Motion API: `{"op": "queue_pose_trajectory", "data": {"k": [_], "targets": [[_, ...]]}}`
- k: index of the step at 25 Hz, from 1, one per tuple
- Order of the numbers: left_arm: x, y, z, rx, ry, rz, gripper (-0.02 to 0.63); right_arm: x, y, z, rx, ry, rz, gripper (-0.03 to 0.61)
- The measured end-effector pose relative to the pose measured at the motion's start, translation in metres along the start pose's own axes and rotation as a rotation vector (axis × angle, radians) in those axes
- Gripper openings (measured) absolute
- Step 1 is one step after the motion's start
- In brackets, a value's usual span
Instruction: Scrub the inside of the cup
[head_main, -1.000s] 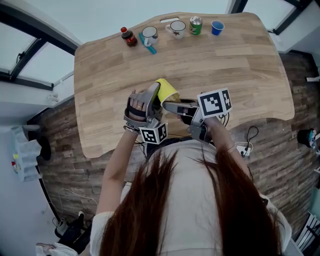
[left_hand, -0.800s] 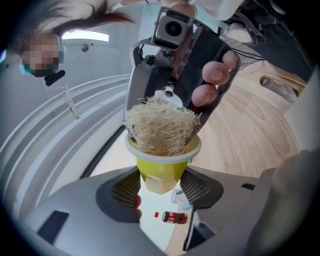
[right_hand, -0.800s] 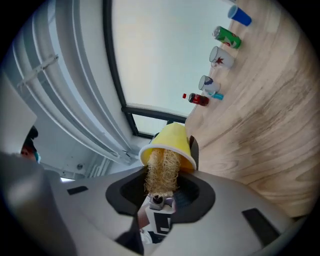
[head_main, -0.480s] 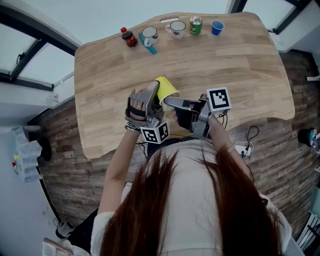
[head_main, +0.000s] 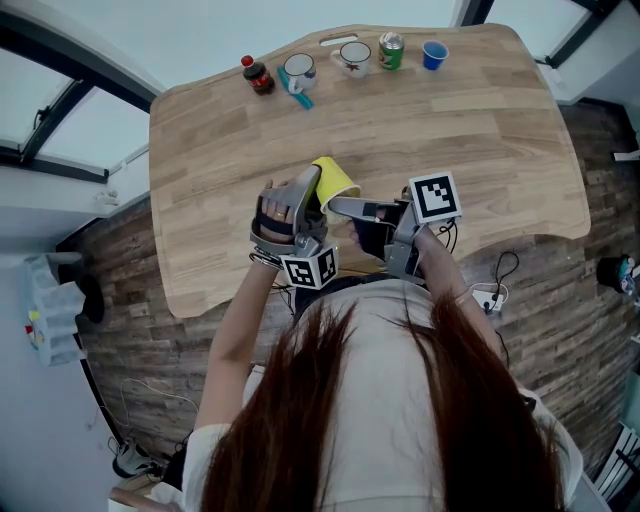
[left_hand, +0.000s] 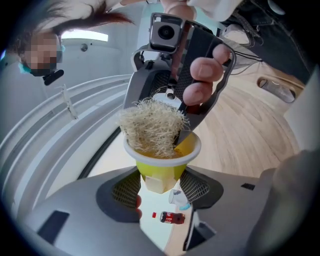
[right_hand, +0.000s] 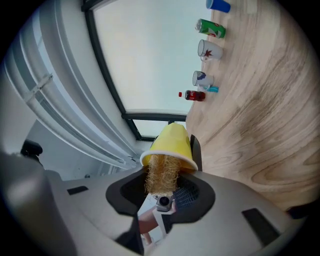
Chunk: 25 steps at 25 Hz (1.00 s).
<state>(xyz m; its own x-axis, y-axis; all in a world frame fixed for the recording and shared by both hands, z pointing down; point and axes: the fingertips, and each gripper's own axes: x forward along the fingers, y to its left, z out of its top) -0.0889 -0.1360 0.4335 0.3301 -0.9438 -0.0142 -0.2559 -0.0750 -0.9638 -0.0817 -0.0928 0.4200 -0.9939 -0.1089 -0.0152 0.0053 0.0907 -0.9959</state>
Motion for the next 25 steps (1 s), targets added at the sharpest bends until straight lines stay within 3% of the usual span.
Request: {"op": "queue_pose_trajectory", "data": {"k": [6, 17, 25], "targets": [[-0.001, -0.009, 0.0, 0.022, 0.0, -0.043, 0.25, -0.004, -0.011, -0.002, -0.108, 0.057, -0.154, 0.127], [-0.003, -0.021, -0.001, 0.049, 0.002, -0.114, 0.249, -0.002, -0.022, -0.009, -0.329, 0.168, -0.33, 0.127], [-0.004, -0.031, 0.001, 0.075, -0.006, -0.156, 0.245, -0.006, -0.035, -0.013, -0.568, 0.28, -0.503, 0.127]]}}
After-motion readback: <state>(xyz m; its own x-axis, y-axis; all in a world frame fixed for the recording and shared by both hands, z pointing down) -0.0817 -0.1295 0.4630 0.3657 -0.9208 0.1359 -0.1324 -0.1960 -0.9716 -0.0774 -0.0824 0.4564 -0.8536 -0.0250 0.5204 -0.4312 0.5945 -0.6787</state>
